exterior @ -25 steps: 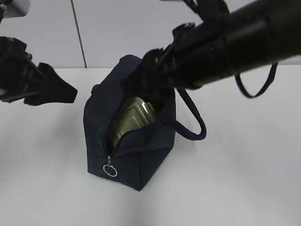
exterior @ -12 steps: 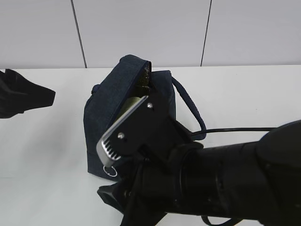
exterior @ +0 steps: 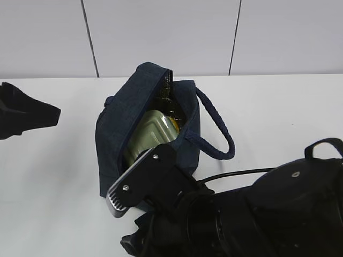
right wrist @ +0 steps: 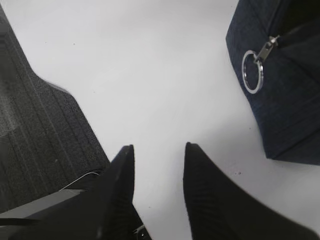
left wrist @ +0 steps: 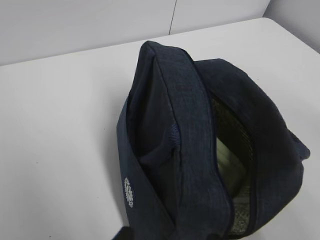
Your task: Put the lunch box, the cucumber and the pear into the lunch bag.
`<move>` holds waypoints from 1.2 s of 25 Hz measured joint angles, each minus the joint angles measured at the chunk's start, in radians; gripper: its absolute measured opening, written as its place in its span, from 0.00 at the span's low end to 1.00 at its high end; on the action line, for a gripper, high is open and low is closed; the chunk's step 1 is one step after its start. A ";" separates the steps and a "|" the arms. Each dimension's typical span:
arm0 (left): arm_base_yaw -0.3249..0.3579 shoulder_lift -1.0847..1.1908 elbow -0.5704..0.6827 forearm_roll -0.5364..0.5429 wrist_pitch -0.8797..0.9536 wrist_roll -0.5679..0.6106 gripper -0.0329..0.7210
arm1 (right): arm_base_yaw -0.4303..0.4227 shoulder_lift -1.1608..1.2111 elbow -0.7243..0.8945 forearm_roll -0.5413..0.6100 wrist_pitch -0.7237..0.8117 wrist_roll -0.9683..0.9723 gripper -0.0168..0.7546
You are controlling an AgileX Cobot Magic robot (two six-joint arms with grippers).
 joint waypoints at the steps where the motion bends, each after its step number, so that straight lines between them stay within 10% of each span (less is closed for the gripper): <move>1: 0.000 0.000 0.000 0.000 0.000 0.000 0.40 | 0.000 0.000 0.000 0.000 0.004 0.008 0.37; 11: 0.000 0.000 0.000 0.000 0.000 0.000 0.37 | 0.000 -0.002 0.000 -0.034 0.033 0.113 0.37; 20: 0.000 0.000 0.000 0.000 -0.001 0.000 0.37 | 0.049 -0.010 -0.006 -1.071 -0.089 1.234 0.37; 30: 0.000 0.000 0.000 0.000 -0.001 0.000 0.36 | 0.049 0.053 0.088 -1.742 -0.465 1.728 0.33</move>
